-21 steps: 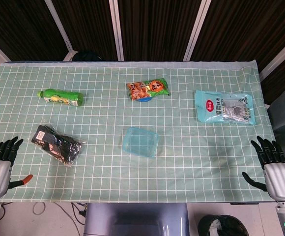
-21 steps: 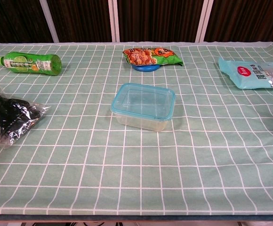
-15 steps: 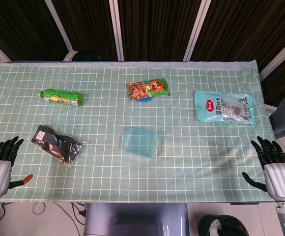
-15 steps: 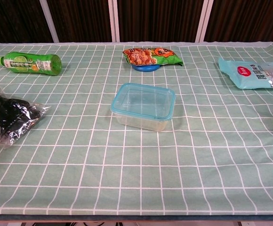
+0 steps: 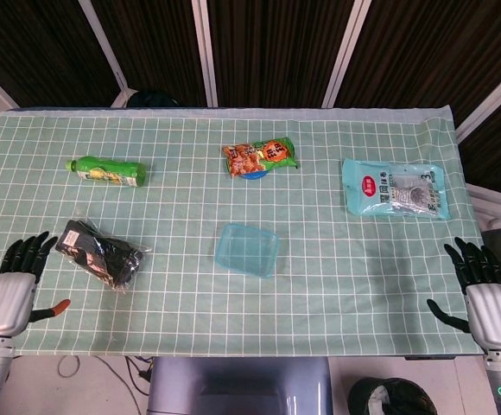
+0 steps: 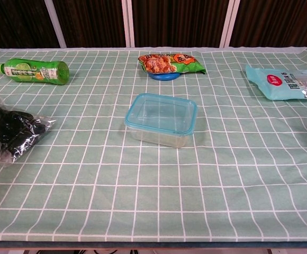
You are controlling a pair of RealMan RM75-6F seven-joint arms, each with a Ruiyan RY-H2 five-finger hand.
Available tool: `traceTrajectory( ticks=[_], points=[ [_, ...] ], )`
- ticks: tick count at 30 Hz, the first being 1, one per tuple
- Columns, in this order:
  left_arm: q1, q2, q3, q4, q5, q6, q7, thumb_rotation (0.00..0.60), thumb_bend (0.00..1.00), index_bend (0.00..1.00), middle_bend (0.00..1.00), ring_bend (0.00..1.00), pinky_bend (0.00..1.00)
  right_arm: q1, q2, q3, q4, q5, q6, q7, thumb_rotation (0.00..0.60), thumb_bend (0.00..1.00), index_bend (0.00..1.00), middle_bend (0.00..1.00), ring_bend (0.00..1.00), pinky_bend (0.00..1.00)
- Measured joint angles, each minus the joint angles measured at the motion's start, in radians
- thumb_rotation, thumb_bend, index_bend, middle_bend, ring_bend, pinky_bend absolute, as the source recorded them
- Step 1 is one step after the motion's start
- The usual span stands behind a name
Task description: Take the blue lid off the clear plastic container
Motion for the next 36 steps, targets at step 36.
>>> traceTrajectory(
  ticks=[36],
  points=[
    [-0.822,-0.42,-0.257,0.082,-0.975,-0.44,0.59,0.6,0.0,0.0,0.0,0.0,0.0,0.024,-0.036,0.035,0.001,0.093,-0.059,0.01,0.6,0.32,0.0,0.0,0.0,0.0]
  ],
)
